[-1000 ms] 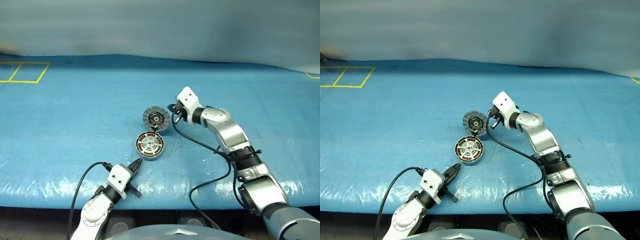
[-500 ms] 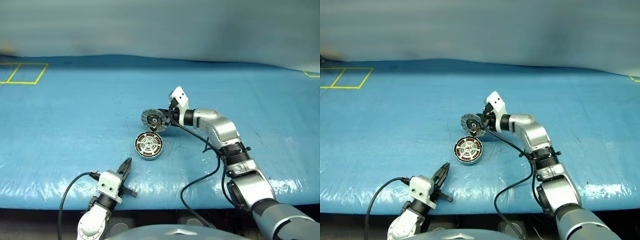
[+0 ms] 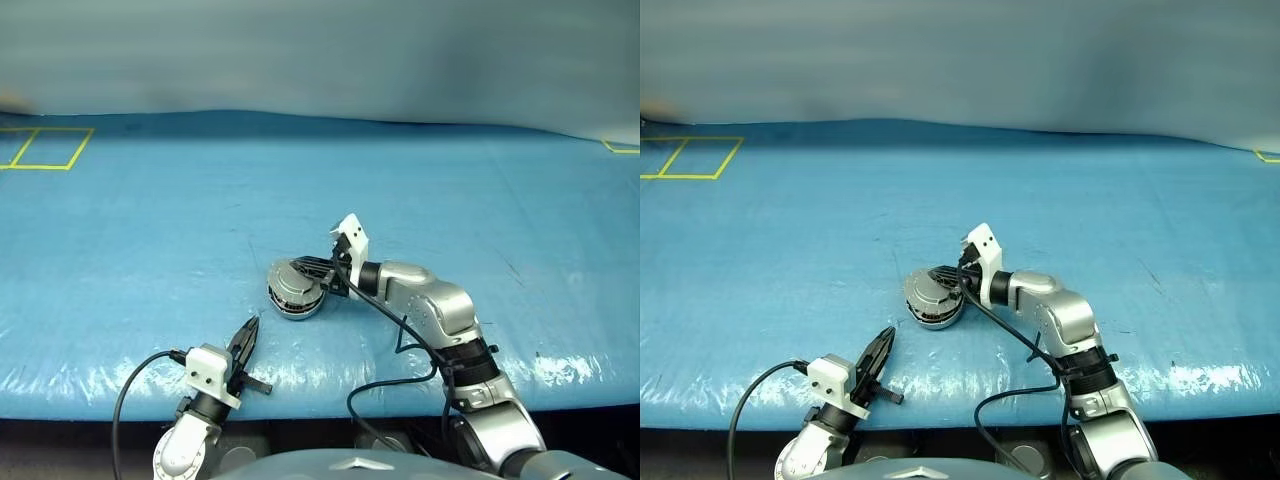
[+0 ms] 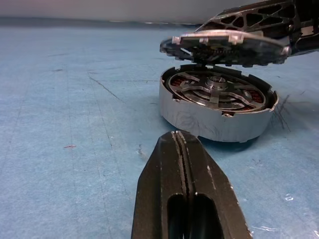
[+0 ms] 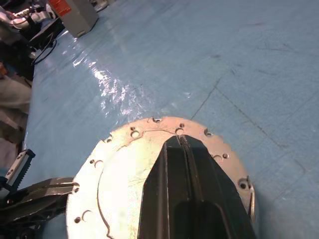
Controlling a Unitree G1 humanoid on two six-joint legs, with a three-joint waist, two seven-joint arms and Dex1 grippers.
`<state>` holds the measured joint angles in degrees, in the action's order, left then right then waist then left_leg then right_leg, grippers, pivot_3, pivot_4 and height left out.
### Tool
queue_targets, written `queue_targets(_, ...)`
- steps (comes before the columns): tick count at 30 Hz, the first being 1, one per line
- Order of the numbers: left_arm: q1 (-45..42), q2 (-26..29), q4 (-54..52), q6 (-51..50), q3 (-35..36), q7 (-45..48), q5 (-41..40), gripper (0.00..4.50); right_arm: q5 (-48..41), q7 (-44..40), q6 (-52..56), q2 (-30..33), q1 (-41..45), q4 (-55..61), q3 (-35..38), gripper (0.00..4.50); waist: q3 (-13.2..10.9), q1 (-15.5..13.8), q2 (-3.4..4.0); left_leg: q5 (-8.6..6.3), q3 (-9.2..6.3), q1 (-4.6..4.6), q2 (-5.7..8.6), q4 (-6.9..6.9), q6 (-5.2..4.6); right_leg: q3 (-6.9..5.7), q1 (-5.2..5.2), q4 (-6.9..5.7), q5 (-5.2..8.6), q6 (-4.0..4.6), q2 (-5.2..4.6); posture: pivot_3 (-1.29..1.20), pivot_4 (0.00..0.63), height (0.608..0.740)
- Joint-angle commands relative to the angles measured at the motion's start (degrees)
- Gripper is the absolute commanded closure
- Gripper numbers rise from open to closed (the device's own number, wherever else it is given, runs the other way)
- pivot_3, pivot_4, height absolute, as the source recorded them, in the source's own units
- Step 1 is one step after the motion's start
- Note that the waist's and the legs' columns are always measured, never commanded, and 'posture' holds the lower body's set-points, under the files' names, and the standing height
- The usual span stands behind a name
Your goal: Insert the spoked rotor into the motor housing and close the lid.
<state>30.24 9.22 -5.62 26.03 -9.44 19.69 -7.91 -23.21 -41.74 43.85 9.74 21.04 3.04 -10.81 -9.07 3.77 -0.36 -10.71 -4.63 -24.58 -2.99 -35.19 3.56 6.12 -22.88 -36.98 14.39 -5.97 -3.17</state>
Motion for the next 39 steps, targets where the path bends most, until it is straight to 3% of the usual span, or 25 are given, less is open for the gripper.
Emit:
queue_targets(1, -0.27, 0.10, 0.40, 2.12, 0.33, 0.99, -0.68, 4.50, -0.60, 2.13, 0.32, -1.08, -2.95, 2.44, -0.86, 4.48, 0.02, 0.03, 0.02, 0.00, 0.00, 0.00, 0.00, 0.01, 0.00, 0.00, -0.01, 0.00, 0.00, 0.00, 0.00, 0.00, 0.150, 0.740)
queue_targets(8, -0.75, 0.19, 1.63, 2.61, 0.09, 2.39, -0.43, 4.50, 0.58, 5.65, -0.45, -1.15, -7.82, 4.88, -2.12, 4.48, 0.19, 0.09, -0.07, -0.01, 0.00, 0.20, -0.02, 0.02, 0.01, 0.00, -0.07, 0.03, 0.01, 0.00, 0.00, 0.00, 0.150, 0.740)
queue_targets(25, -2.19, -0.17, 3.14, 3.03, -0.04, 2.48, 0.11, 4.50, 6.84, 18.97, 2.85, 7.11, -12.16, 30.58, -3.88, 4.48, 0.19, -0.32, -0.11, -0.01, 0.01, -0.08, -0.01, 0.05, 0.01, 0.00, -0.11, 0.04, 0.02, 0.02, -0.01, 0.00, 0.150, 0.740)
queue_targets(28, -2.43, -0.18, 3.19, 2.79, -0.19, 2.61, -0.01, 4.50, 8.04, 20.52, 2.63, 7.53, -13.44, 32.43, -5.60, 3.89, 0.20, -0.34, -0.15, -0.01, 0.01, -0.05, -0.01, 0.01, 0.02, 0.00, -0.34, 0.07, 0.02, 0.01, -0.02, 0.00, 0.150, 0.740)
queue_targets(38, -2.71, -0.14, 2.62, 1.89, -0.48, 2.88, 0.25, 4.50, 13.14, 24.86, -2.13, 2.85, -14.14, 27.67, -12.09, 0.68, 0.19, -0.29, -0.16, -0.01, 0.02, -0.08, -0.01, 0.02, 0.01, 0.01, -0.41, 0.05, 0.02, 0.02, -0.02, 0.00, 0.150, 0.740)
queue_targets(39, -2.65, -0.11, 2.49, 1.83, -0.50, 2.88, 0.30, 4.50, 13.37, 24.81, -2.56, 2.35, -14.04, 27.04, -12.80, 0.68, 0.19, -0.29, -0.16, -0.01, 0.02, -0.08, -0.01, 0.02, 0.01, 0.01, -0.41, 0.04, 0.02, 0.01, -0.02, 0.00, 0.150, 0.740)
